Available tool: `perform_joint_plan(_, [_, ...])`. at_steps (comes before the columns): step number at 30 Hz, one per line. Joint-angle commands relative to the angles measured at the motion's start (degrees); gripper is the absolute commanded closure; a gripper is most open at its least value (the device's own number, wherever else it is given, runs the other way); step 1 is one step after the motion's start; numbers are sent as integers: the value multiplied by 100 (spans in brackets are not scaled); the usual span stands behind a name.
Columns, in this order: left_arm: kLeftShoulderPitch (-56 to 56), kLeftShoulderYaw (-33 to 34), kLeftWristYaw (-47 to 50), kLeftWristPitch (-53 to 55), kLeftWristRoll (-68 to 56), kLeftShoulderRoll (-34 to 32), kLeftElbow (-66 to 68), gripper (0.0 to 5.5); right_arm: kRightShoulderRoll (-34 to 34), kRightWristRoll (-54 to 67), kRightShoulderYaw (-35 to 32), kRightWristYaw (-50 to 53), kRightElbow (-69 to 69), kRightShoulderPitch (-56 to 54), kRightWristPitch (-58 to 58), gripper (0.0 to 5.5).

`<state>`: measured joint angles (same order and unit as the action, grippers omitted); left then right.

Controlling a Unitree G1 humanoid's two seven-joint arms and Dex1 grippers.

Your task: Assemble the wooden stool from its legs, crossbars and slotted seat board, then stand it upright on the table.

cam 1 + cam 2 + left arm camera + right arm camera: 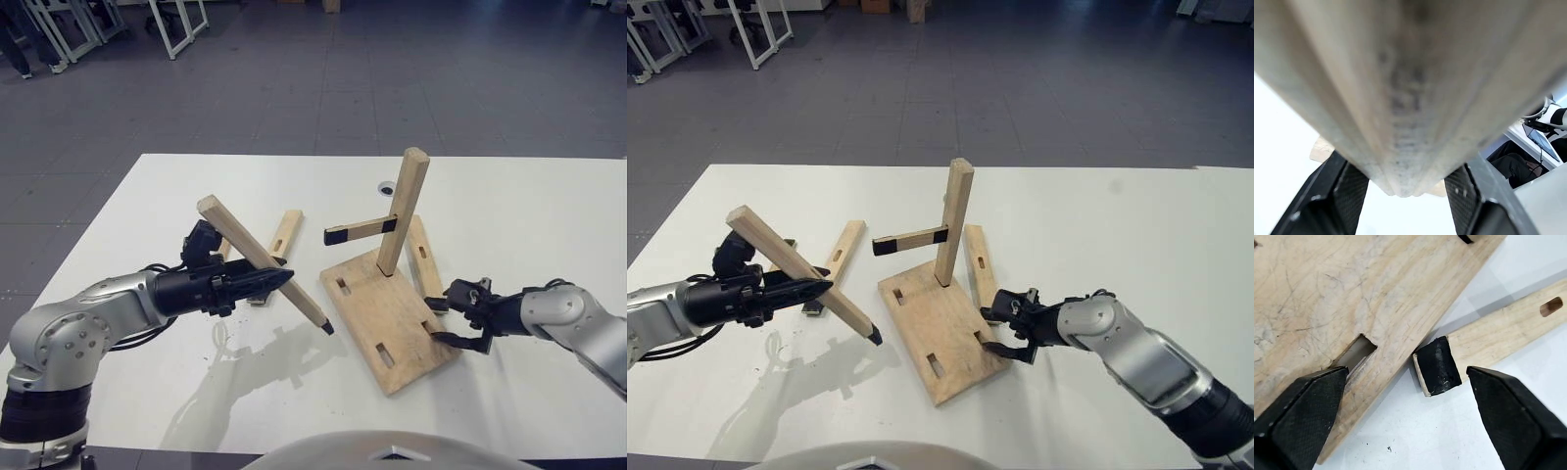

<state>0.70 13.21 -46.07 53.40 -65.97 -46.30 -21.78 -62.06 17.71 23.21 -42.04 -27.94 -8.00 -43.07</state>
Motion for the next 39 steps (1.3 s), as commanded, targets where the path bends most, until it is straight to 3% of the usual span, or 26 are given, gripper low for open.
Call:
perform_joint_plan(1, [61, -181, -117, -209, 313, 149, -75, 344, -332, -399, -26, -620, 650, -278, 218, 103])
perform_joint_plan(7, [142, -184, -103, -310, 427, 271, -125, 344, 3, -468, -295, -1374, 1220, -1440, 235, 103])
perform_joint_plan(13, [101, -116, 175, -764, 672, 644, -373, 344, 307, -330, -587, -1489, 1143, -1802, -152, 103])
perform_joint_plan(22, [662, -1513, 200, -1604, 2207, 1574, 444, 344, 1935, -63, -841, 120, 105, -642, -1295, 103])
perform_joint_plan(33, [703, -1630, -146, -1838, 2846, 1427, 1006, 344, 1835, -149, -640, 220, -199, -288, -1312, 103])
perform_joint_plan(39, [672, -2016, 432, -1738, 3351, 1648, 1150, 344, 1837, -255, -512, 290, -401, -106, -1278, 103])
